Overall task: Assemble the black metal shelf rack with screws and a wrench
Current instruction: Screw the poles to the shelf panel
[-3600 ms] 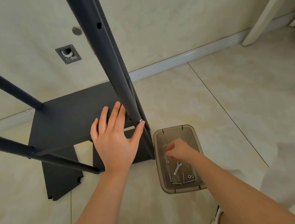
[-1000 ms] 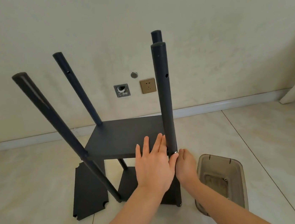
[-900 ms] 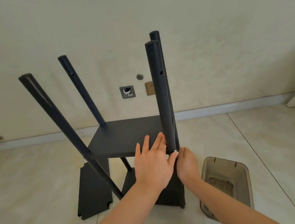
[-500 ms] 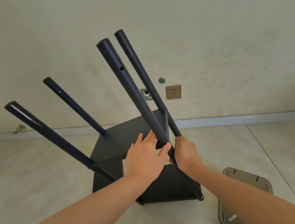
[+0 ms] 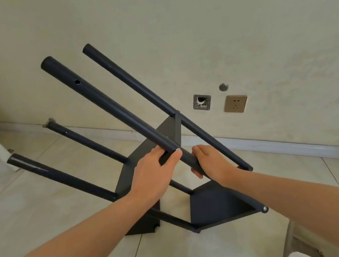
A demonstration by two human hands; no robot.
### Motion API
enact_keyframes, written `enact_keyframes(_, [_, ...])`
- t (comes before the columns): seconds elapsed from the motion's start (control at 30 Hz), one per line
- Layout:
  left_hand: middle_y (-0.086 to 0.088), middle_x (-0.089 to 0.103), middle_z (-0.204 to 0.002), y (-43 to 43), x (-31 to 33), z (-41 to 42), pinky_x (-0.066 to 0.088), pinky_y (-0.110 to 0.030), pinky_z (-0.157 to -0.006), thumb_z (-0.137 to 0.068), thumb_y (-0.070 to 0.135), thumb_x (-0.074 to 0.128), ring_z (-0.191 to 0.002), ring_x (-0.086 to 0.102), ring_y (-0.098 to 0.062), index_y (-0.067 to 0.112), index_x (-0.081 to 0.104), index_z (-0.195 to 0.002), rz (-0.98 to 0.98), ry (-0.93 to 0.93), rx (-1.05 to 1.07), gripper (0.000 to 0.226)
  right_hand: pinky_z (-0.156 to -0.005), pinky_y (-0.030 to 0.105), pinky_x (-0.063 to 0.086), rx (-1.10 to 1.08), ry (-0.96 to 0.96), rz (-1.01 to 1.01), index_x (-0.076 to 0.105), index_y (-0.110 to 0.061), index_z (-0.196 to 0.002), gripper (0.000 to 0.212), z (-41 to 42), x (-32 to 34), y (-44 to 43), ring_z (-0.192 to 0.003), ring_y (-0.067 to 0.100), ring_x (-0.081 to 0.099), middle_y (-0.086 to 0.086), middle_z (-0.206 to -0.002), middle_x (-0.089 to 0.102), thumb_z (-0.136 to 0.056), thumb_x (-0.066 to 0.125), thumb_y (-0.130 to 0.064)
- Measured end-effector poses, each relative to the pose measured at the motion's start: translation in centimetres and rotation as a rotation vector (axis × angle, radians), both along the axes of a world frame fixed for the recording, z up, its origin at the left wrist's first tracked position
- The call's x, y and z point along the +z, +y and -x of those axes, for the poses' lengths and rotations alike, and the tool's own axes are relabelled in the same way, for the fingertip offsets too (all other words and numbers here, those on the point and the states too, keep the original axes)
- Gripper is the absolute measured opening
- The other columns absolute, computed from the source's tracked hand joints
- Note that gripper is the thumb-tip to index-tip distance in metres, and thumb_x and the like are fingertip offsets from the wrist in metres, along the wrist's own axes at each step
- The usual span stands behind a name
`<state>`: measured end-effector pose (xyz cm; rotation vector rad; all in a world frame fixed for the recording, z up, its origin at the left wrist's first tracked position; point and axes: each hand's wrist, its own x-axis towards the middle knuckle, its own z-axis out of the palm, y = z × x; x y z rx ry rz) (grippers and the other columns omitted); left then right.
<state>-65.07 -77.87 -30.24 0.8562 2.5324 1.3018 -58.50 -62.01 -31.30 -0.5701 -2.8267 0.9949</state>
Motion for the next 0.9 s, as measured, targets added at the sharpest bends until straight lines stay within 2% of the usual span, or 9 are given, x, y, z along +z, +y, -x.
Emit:
enact_keyframes(0.13, [0.009,0.065,-0.080,-1.0,-1.4,1.1,0.045,-0.014,-0.072,-0.093,0.052,0.056,-0.080,0.065,-0.011,0.035,0.060,-0.089,-0.096,-0.105,0.056,0.018,-0.056,0.009,0.045,-0.034,0.097,0.122,0.046,-0.017,-0.076,0.034,1.4,-0.7,-0.3,-0.049,0.010,0.053,-0.001,-0.059,0.058,-0.107,0.033,-0.017])
enact_keyframes(0.23, [0.012,0.065,-0.074,-1.5,-3.3,1.3,0.042,-0.010,-0.064,-0.080,0.064,0.049,-0.076,0.063,-0.003,0.033,0.059,-0.081,-0.164,-0.153,0.112,0.032,-0.057,0.009,0.047,-0.063,0.173,0.268,0.046,-0.016,-0.078,0.035,1.8,-1.4,-0.3,-0.045,0.006,0.057,0.004,-0.062,0.063,-0.108,0.028,-0.021])
enact_keyframes(0.33, [0.023,0.065,-0.084,-1.7,-5.7,0.6,0.045,-0.004,-0.060,-0.075,0.069,0.048,-0.086,0.059,0.006,0.035,0.062,-0.084,-0.237,-0.211,0.159,0.038,-0.055,0.014,0.047,-0.044,0.193,0.303,0.049,-0.016,-0.077,0.035,1.3,-2.7,-0.1,-0.047,0.003,0.058,0.005,-0.065,0.061,-0.107,0.031,-0.024])
enact_keyframes(0.4, [0.014,0.066,-0.086,-1.5,-7.1,0.1,0.041,0.002,-0.062,-0.072,0.073,0.048,-0.083,0.060,0.006,0.035,0.065,-0.084,-0.291,-0.263,0.182,0.043,-0.056,0.016,0.049,-0.034,0.196,0.325,0.050,-0.014,-0.077,0.035,1.0,-3.3,0.2,-0.048,0.005,0.060,0.004,-0.065,0.060,-0.107,0.033,-0.024])
enact_keyframes(0.53, [0.001,0.066,-0.087,-1.5,-9.0,-0.6,0.043,0.001,-0.063,-0.071,0.073,0.050,-0.073,0.057,0.006,0.049,0.068,-0.085,-0.351,-0.362,0.170,0.033,-0.058,0.018,0.048,-0.014,0.168,0.277,0.051,-0.015,-0.077,0.036,0.7,-4.3,0.5,-0.050,0.013,0.063,-0.002,-0.054,0.062,-0.106,0.034,-0.028])
enact_keyframes(0.67, [-0.009,0.064,-0.086,-1.7,-10.9,-1.8,0.042,0.002,-0.064,-0.075,0.070,0.053,-0.073,0.054,0.008,0.043,0.071,-0.105,-0.406,-0.422,0.186,0.044,-0.062,0.018,0.049,0.016,0.091,0.245,0.052,-0.018,-0.077,0.035,0.3,-5.4,0.5,-0.054,0.015,0.063,0.002,-0.061,0.068,-0.106,0.034,-0.029])
enact_keyframes(0.77, [0.005,0.071,-0.086,-1.5,-11.9,-2.8,0.042,0.003,-0.068,-0.076,0.068,0.053,-0.084,0.061,0.014,0.050,0.071,-0.098,-0.417,-0.458,0.188,0.033,-0.061,0.015,0.046,0.018,0.060,0.255,0.051,-0.019,-0.076,0.035,-0.3,-5.9,0.8,-0.055,0.016,0.063,-0.002,-0.060,0.067,-0.105,0.035,-0.030])
enact_keyframes(0.83, [0.015,0.073,-0.090,-1.3,-12.3,-3.3,0.042,0.002,-0.072,-0.077,0.066,0.053,-0.094,0.064,0.009,0.055,0.070,-0.095,-0.417,-0.465,0.194,0.027,-0.062,0.019,0.047,0.010,0.035,0.251,0.051,-0.019,-0.076,0.035,-0.7,-6.2,0.8,-0.055,0.015,0.063,-0.001,-0.060,0.067,-0.105,0.035,-0.030])
enact_keyframes(0.9, [0.017,0.073,-0.087,-1.0,-12.8,-3.9,0.043,0.001,-0.071,-0.078,0.064,0.054,-0.091,0.065,0.007,0.057,0.070,-0.092,-0.421,-0.475,0.210,0.023,-0.066,0.025,0.050,0.004,0.008,0.227,0.051,-0.019,-0.076,0.036,-1.2,-6.4,0.8,-0.057,0.016,0.063,-0.001,-0.061,0.067,-0.105,0.034,-0.031])
